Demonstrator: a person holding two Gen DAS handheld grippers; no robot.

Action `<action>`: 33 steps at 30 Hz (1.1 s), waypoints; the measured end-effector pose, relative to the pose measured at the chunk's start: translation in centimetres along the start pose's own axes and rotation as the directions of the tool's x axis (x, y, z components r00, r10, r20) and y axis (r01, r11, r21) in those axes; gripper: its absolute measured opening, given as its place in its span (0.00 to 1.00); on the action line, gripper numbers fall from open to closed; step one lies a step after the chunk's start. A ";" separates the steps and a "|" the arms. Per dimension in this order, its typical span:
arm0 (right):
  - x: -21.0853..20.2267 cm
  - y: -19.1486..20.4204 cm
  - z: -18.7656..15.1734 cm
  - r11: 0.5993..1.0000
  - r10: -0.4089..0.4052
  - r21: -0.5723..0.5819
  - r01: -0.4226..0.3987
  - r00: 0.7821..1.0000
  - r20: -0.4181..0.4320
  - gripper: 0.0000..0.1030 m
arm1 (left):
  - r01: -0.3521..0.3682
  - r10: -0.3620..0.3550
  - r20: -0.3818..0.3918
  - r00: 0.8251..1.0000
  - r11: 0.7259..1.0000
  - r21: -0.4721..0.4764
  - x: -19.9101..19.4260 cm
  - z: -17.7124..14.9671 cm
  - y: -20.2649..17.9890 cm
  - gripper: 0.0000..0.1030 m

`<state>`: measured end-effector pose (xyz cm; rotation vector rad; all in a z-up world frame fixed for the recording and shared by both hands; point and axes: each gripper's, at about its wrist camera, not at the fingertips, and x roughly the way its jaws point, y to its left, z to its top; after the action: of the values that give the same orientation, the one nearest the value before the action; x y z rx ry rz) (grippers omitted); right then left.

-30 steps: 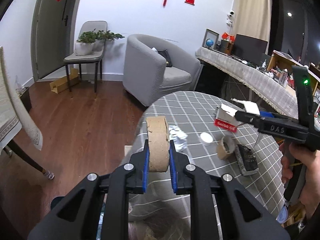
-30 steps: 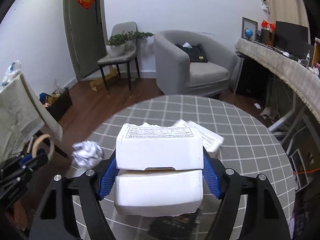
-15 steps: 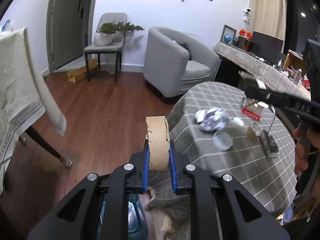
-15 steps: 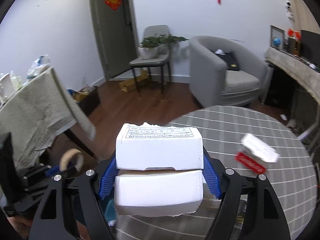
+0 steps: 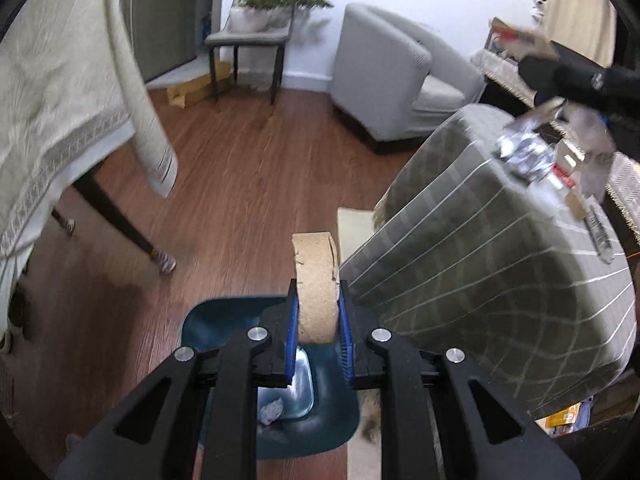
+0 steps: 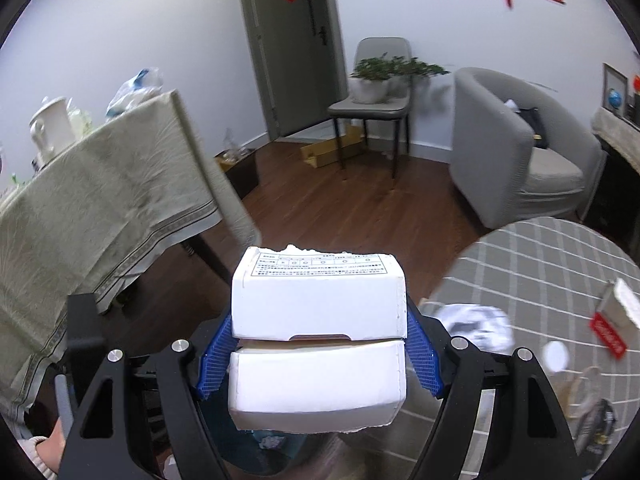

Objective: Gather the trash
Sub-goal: 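Drop the cup sleeve into the bin with the left tool while the right tool drops the white box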

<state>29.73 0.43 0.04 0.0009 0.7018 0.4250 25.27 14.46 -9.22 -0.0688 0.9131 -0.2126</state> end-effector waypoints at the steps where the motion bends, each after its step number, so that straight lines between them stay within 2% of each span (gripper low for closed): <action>1: 0.6 0.8 -0.1 1.000 0.006 -0.010 -0.006 1.000 -0.009 0.74 | -0.008 0.008 -0.014 1.000 1.000 -0.004 0.3 -0.4 0.6 0.18; 6: 3.3 3.6 -0.7 0.999 0.037 -0.025 -0.039 0.998 -0.052 0.74 | -0.039 0.037 -0.100 0.994 0.999 -0.020 2.0 -2.5 3.1 0.18; 11: 5.5 5.8 -1.5 0.997 0.065 -0.033 -0.069 0.993 -0.099 0.74 | -0.058 0.052 -0.191 0.980 0.998 -0.027 3.8 -4.8 5.0 0.18; 20: 8.8 8.9 -2.7 0.995 0.076 -0.048 -0.084 0.985 -0.157 0.74 | -0.051 0.044 -0.355 0.934 0.999 -0.009 7.5 -9.7 6.5 0.19; 24: 9.9 9.2 -3.0 0.996 0.079 -0.038 -0.087 0.982 -0.171 0.74 | -0.047 0.027 -0.387 0.922 0.998 -0.044 7.8 -10.6 7.7 0.19; 27: 10.7 9.6 -3.4 0.996 0.078 -0.038 -0.086 0.979 -0.187 0.74 | -0.052 0.025 -0.387 0.922 0.997 -0.061 7.6 -10.8 8.4 0.20; 28: 11.1 9.8 -3.7 0.996 0.076 -0.038 -0.085 0.978 -0.197 0.74 | -0.054 0.025 -0.384 0.923 0.997 -0.064 7.4 -10.9 8.6 0.27; 29: 11.3 9.8 -3.8 0.996 0.076 -0.038 -0.085 0.977 -0.202 0.74 | -0.058 0.028 -0.381 0.924 0.996 -0.066 7.2 -11.0 8.7 0.42; 31: 12.0 10.1 -4.1 0.996 0.070 -0.043 -0.082 0.974 -0.217 0.74 | -0.057 0.028 -0.363 0.931 0.996 -0.071 6.5 -11.0 9.0 0.50; 33: 12.6 10.2 -4.5 0.996 0.070 -0.042 -0.082 0.970 -0.233 0.74 | -0.054 0.025 -0.351 0.936 0.996 -0.072 6.0 -10.9 9.2 0.54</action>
<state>31.65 13.93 -9.84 -0.0713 0.9230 0.5222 21.59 22.51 -21.87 -0.0885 1.2785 -0.1527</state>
